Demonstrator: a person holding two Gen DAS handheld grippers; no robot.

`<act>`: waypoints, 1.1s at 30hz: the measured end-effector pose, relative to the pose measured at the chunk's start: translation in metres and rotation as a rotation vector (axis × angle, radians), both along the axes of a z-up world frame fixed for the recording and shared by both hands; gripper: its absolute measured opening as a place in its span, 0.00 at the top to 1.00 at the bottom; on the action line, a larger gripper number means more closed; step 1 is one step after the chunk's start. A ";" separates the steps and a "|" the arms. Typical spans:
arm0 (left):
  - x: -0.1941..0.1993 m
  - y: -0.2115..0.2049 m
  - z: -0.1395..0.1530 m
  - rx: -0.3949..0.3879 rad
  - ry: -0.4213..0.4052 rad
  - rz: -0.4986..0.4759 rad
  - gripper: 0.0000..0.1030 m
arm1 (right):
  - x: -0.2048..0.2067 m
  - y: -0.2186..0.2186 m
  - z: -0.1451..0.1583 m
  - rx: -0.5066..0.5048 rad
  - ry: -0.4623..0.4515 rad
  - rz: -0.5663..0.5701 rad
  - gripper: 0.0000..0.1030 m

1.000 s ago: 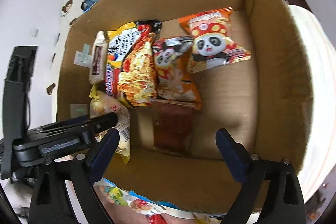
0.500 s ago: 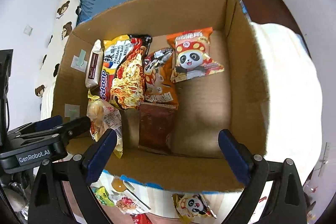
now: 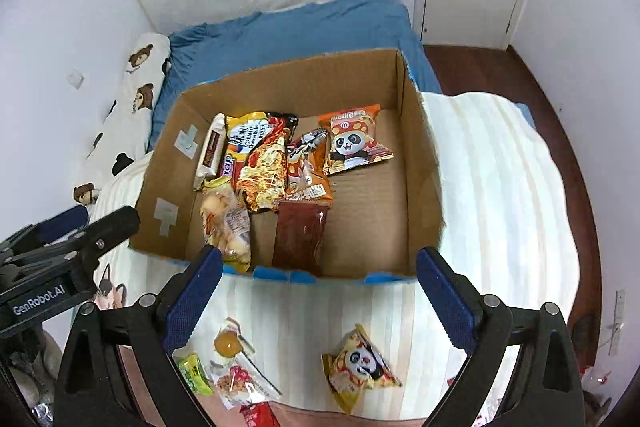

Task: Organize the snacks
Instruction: 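Carry both packets into the cardboard box and open both tools, then grasp the green watermelon gum bag with left tool while right tool grasps oat biscuit packet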

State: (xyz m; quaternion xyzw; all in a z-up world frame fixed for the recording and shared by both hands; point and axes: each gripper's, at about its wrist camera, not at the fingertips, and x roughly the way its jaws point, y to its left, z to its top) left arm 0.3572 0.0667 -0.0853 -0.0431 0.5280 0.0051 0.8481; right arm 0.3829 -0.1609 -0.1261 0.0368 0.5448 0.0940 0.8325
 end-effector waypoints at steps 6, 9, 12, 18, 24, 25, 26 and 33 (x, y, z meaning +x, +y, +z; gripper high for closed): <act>-0.041 -0.006 0.026 0.017 -0.093 -0.009 0.11 | -0.044 -0.007 0.028 0.032 -0.083 -0.008 0.04; -0.063 -0.005 0.036 0.013 -0.131 -0.007 0.11 | -0.063 -0.011 0.041 0.070 -0.106 -0.017 0.04; -0.083 -0.002 0.038 -0.007 -0.140 0.001 0.11 | -0.081 -0.016 0.048 0.105 -0.111 -0.015 0.04; -0.129 0.014 0.011 -0.007 -0.100 0.039 0.11 | -0.129 -0.026 0.021 0.176 -0.034 -0.013 0.04; -0.168 0.040 -0.067 0.068 0.066 0.073 0.11 | -0.161 -0.026 -0.065 0.283 0.181 -0.054 0.04; -0.172 0.042 -0.077 0.075 0.090 0.068 0.11 | -0.165 -0.024 -0.083 0.328 0.228 -0.069 0.07; -0.177 0.047 -0.092 0.092 0.122 0.068 0.11 | -0.168 -0.021 -0.097 0.362 0.263 -0.080 0.11; -0.200 0.056 -0.164 0.249 0.239 -0.099 0.11 | -0.162 0.026 -0.166 0.462 0.444 -0.107 0.26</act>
